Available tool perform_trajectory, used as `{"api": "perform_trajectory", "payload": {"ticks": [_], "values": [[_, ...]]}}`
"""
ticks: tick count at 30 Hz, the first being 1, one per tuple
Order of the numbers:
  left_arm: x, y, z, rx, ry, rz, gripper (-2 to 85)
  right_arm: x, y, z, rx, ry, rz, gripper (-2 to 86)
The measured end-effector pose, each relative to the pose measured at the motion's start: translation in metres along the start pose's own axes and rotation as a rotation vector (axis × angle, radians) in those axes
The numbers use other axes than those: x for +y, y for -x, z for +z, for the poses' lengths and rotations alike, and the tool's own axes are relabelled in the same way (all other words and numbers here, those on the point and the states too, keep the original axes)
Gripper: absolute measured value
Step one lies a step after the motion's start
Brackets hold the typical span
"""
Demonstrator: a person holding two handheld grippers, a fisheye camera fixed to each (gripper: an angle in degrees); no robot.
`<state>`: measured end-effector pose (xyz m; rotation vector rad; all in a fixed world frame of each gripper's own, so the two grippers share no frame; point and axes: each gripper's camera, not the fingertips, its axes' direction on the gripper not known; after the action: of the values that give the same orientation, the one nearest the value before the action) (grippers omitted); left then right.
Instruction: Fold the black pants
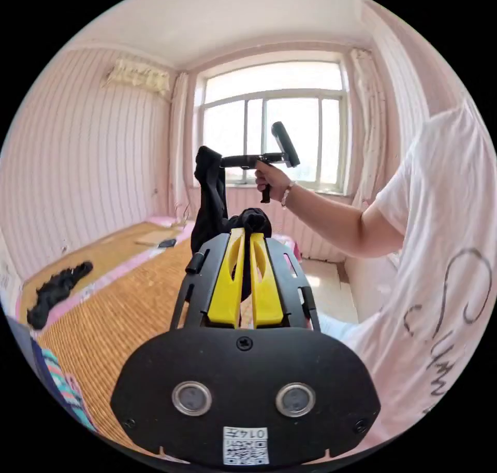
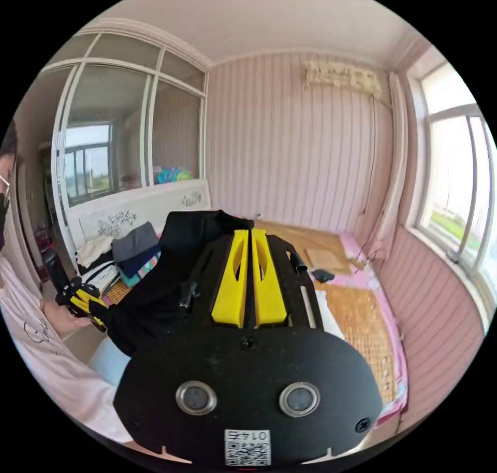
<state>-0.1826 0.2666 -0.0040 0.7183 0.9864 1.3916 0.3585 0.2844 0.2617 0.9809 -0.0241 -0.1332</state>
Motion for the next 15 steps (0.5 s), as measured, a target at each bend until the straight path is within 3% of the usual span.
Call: {"api": "perform_trajectory", "payload": {"ticks": [2,4,6,10,15], "values": [[-0.073,0.003,-0.007,0.062,-0.145,0.074,-1.0,-0.086,0.014,-0.109,0.135,-0.302,-0.152,0.0],[-0.135,0.003,-0.027,0.101,-0.272,0.142,-1.0,-0.12,0.031,-0.156,0.181,-0.482,-0.262,0.1],[-0.151,0.006,-0.04,0.084,-0.318,0.143,-1.0,-0.142,0.034,-0.164,0.191,-0.497,-0.293,0.1],[-0.102,0.026,-0.028,-0.031,-0.184,0.031,-1.0,-0.129,-0.001,-0.07,0.124,-0.206,-0.245,0.2],[0.034,0.062,0.025,-0.149,0.135,-0.253,-1.0,0.001,-0.056,0.09,-0.07,0.202,-0.029,0.1]]}}
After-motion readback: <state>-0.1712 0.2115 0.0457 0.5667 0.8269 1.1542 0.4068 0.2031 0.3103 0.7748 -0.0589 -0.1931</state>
